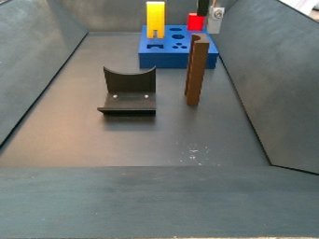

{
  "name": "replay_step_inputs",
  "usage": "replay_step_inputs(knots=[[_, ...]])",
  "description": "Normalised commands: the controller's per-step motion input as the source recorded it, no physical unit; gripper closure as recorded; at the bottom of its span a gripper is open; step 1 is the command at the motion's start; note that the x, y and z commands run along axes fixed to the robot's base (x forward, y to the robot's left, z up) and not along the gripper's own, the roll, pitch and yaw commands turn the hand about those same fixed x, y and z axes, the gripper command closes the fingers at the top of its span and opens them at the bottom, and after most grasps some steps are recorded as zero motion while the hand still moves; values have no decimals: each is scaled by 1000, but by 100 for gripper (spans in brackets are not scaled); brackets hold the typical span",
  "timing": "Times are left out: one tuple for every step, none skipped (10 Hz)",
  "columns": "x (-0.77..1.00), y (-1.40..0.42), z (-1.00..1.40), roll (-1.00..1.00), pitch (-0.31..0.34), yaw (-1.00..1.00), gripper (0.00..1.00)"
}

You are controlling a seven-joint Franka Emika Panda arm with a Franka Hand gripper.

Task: Pick up the arch object. Move up. Rotate the arch object. Move to above the board. Insert the arch object.
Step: Rotate the arch object, then move to above the board.

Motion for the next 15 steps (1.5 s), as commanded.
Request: replay_step_inputs(knots=[[0,0,-1000,16,42,-141,0],[16,2,-1000,19,24,-101,0],[26,4,-1000,22,9,-85,0],[21,7,-983,30,-15,-63,0],[14,10,-772,38,-40,-49,0],[6,11,-613,43,-46,-46,0],[4,13,-455,47,-50,-45,0],[10,16,-247,51,-48,-46,0],[0,0,0,54,-42,-46,100],[-629,-465,1000,4,-61,-289,100],[-624,-450,1000,6,-71,-263,100],[-609,-381,1000,4,-59,-175,100],[-575,-338,1000,-8,-32,-108,100],[-527,-313,1000,-28,-3,-62,100],[-439,-272,1000,-58,9,-22,100]])
